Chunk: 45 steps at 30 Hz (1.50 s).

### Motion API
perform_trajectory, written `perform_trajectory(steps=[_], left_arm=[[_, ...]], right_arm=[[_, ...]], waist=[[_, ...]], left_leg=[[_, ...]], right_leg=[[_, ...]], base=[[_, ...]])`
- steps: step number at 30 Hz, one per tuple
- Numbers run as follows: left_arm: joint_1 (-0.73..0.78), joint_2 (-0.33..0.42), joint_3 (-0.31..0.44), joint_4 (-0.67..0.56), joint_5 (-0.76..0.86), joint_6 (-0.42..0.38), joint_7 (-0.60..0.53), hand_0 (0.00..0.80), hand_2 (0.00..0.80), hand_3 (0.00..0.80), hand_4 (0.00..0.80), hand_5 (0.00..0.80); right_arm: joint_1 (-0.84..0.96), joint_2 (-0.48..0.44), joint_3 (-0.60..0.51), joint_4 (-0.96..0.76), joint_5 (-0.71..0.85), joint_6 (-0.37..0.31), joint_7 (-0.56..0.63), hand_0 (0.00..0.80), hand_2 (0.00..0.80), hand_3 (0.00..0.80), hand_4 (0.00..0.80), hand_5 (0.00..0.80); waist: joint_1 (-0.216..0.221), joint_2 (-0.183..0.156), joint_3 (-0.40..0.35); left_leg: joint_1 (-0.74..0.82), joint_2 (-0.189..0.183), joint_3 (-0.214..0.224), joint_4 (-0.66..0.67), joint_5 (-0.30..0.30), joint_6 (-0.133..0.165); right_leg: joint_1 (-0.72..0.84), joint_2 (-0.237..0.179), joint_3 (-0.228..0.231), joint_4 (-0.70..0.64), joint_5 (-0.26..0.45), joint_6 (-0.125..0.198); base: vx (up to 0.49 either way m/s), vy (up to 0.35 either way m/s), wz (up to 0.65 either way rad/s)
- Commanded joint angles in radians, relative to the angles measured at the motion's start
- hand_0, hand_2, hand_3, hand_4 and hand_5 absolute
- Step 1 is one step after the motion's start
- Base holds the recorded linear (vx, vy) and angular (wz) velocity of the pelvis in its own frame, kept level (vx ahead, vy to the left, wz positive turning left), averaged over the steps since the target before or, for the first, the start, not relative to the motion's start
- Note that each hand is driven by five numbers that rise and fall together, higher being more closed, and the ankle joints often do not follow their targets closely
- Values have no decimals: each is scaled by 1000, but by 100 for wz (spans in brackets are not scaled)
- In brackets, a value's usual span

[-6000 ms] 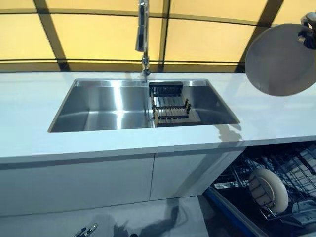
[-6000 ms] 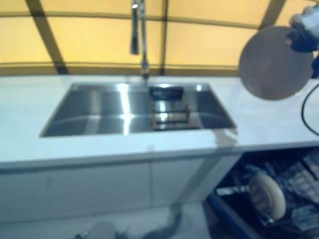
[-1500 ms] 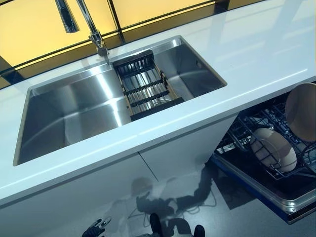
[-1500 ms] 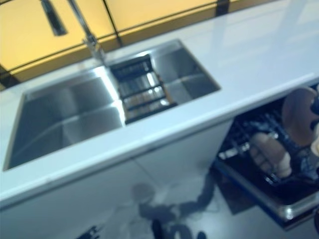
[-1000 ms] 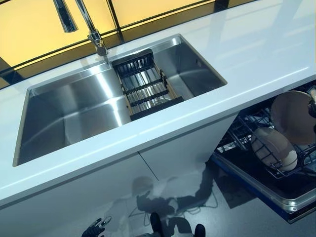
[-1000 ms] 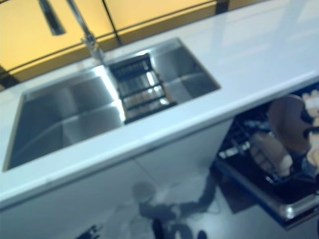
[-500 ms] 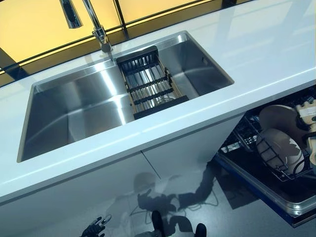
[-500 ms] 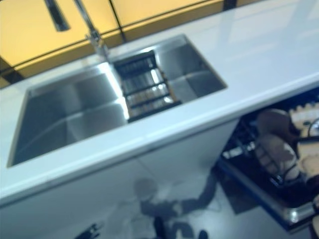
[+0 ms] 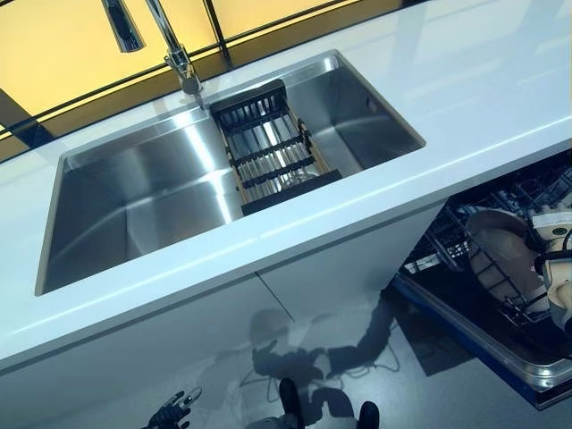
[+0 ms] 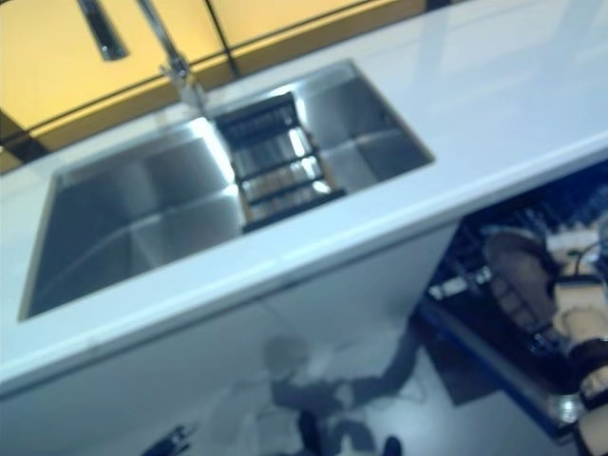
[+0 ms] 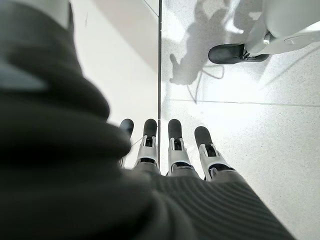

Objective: Take plates into dishwasher

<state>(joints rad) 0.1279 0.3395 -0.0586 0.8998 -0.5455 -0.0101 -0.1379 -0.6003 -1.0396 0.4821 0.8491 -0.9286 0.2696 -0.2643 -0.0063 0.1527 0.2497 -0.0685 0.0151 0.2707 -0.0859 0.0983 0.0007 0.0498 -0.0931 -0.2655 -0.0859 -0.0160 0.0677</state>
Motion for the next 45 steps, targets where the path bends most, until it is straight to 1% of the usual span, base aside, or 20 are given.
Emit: perform_trajectory(steps=[1, 5, 6, 7, 8, 9, 10, 15, 24, 30, 33, 36, 40, 42, 43, 45], left_arm=[[-41, 20, -23, 0, -24, -27, 2, 0, 0, 0, 0, 0], [-39, 21, -19, -7, -18, -20, 2, 0, 0, 0, 0, 0], [-38, 21, -16, -6, -15, -19, 1, 0, 0, 0, 0, 0], [-37, 21, -14, -4, -14, -20, 0, 0, 0, 0, 0, 0], [-38, 22, -12, -3, -12, -19, -1, 0, 0, 0, 0, 0], [-35, 22, -10, -4, -8, -19, -1, 0, 0, 0, 0, 0], [-33, 22, -10, -5, -7, -19, -2, 0, 0, 0, 0, 0], [-24, 21, -6, -13, -1, -17, 2, 0, 0, 0, 0, 0], [-18, 17, 2, -10, 9, -11, 8, 0, 0, 0, 0, 0], [-15, 14, 9, -5, 16, -10, 22, 0, 0, 0, 0, 0], [-19, 14, 13, 6, 12, -12, 26, 0, 0, 0, 0, 0], [-27, 14, 18, 22, 17, -12, 28, 0, 0, 0, 0, 0], [-35, 13, 22, 49, 16, -24, 36, 0, 0, 0, 0, 0], [-42, 12, 29, 68, 14, -33, 43, 0, 0, 0, 0, 0], [-44, 11, 38, 83, 15, -40, 46, 0, 0, 0, 0, 0], [-50, 12, 46, 100, 13, -51, 49, 0, 0, 0, 0, 0]], right_arm=[[-64, -25, 33, 42, 47, 25, 20, 800, 800, 800, 800, 800], [-60, -16, 30, 32, 83, 45, 59, 800, 800, 800, 800, 800], [-56, -13, 27, 34, 92, 49, 63, 747, 747, 747, 747, 747], [-51, -11, 22, 34, 99, 50, 66, 590, 590, 590, 590, 590], [-50, -12, 17, 33, 103, 49, 70, 467, 467, 467, 467, 467], [-45, -12, 12, 30, 105, 52, 69, 50, 50, 50, 50, 50], [-43, -12, 10, 29, 106, 55, 71, 0, 0, 0, 0, 0], [-20, -28, -31, 3, 108, 59, 64, 0, 0, 0, 0, 0], [51, -72, -114, -68, 104, 75, 73, 0, 0, 0, 0, 0], [105, -137, -194, -149, 58, 83, 102, 0, 0, 0, 0, 0], [129, -162, -239, -182, 57, 90, 130, 0, 0, 0, 0, 0], [142, -198, -283, -205, 40, 81, 164, 0, 0, 0, 0, 0], [149, -227, -310, -222, 43, 78, 184, 0, 0, 0, 0, 0], [159, -235, -328, -232, 49, 90, 209, 0, 0, 0, 0, 0], [174, -242, -348, -235, 77, 108, 226, 0, 0, 0, 0, 0], [195, -239, -374, -223, 120, 140, 222, 0, 0, 0, 0, 0]], waist=[[46, -5, 17], [47, -8, 15], [47, -10, 13], [46, -12, 13], [46, -15, 11], [45, -19, 10], [45, -20, 9], [42, -37, 0], [27, -80, -28], [15, -119, -72], [9, -134, -88], [2, -146, -103], [-4, -158, -117], [-10, -164, -127], [-15, -170, -136], [-18, -176, -142]], left_leg=[[91, -54, 9, -1, -184, 40], [91, -53, 8, -1, -182, 38], [93, -52, 9, -1, -182, 38], [95, -52, 9, -1, -183, 38], [97, -51, 10, -1, -183, 38], [100, -50, 11, -1, -184, 38], [101, -50, 11, -1, -184, 38], [112, -44, 13, -1, -187, 36], [134, -33, 18, -1, -196, 35], [165, -25, 17, -1, -207, 34], [180, -25, 15, -1, -211, 36], [192, -22, 16, -1, -216, 38], [201, -22, 19, -1, -221, 40], [207, -22, 23, -1, -223, 42], [212, -23, 27, -1, -226, 44], [218, -25, 29, -1, -231, 48]], right_leg=[[-78, 4, -36, -1, 22, 49], [-77, 5, -36, -1, 22, 47], [-75, 5, -36, -1, 22, 47], [-73, 6, -35, -1, 21, 46], [-72, 6, -35, -1, 21, 46], [-69, 8, -34, -1, 21, 46], [-68, 8, -34, -1, 21, 46], [-57, 13, -31, -1, 20, 44], [-36, 26, -17, -1, 14, 43], [-3, 35, -7, -1, 5, 43], [11, 37, 0, -1, 3, 43], [22, 40, 7, -1, 1, 44], [31, 41, 14, -1, -1, 45], [35, 41, 17, -1, -2, 45], [40, 41, 17, -1, -3, 45], [48, 41, 17, -1, -4, 44]], base=[[0, 0, 0], [0, 0, 0], [0, 0, 0], [0, 0, 0], [0, 0, 0], [0, 0, 0], [0, 0, 0], [0, 0, 0], [11, 36, 0], [33, 65, -1], [19, 72, -1], [0, 69, -3], [-25, 71, -4], [-39, 84, -6], [-48, 92, -8], [-50, 99, -14]])
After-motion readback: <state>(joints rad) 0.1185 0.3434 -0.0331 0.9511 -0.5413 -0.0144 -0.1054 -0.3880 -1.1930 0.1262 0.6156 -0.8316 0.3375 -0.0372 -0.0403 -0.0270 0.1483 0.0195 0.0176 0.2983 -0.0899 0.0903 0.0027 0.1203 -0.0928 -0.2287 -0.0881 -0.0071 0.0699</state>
